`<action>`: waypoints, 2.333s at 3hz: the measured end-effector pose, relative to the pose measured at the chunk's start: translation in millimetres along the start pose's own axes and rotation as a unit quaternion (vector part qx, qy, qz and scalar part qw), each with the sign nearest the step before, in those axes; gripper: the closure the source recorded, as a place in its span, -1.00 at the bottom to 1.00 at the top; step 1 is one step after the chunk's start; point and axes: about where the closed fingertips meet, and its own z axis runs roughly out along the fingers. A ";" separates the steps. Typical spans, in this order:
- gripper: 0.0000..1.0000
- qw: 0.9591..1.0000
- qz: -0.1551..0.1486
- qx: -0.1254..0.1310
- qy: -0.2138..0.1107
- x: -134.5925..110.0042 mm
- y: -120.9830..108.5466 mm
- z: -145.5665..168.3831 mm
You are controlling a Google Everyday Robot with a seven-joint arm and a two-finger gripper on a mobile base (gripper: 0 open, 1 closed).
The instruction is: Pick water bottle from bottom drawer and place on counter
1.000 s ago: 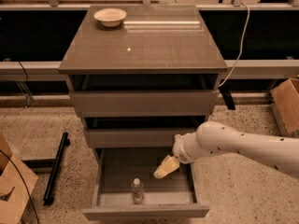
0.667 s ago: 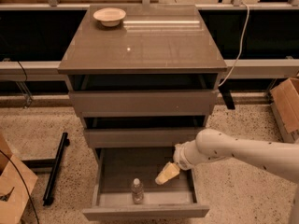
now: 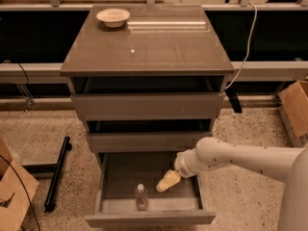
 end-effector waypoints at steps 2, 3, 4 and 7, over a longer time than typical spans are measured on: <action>-1.00 0.999 0.026 -0.035 -0.017 25.7 -14.2 82.5; -1.00 0.996 0.043 -0.077 -0.027 36.5 -12.5 136.6; -1.00 0.991 0.056 -0.113 -0.036 44.5 -5.3 177.2; -0.98 0.964 0.079 -0.236 -0.088 24.3 54.7 263.8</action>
Offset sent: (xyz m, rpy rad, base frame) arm 0.0272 0.0303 -0.1377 0.1245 0.1050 -0.0096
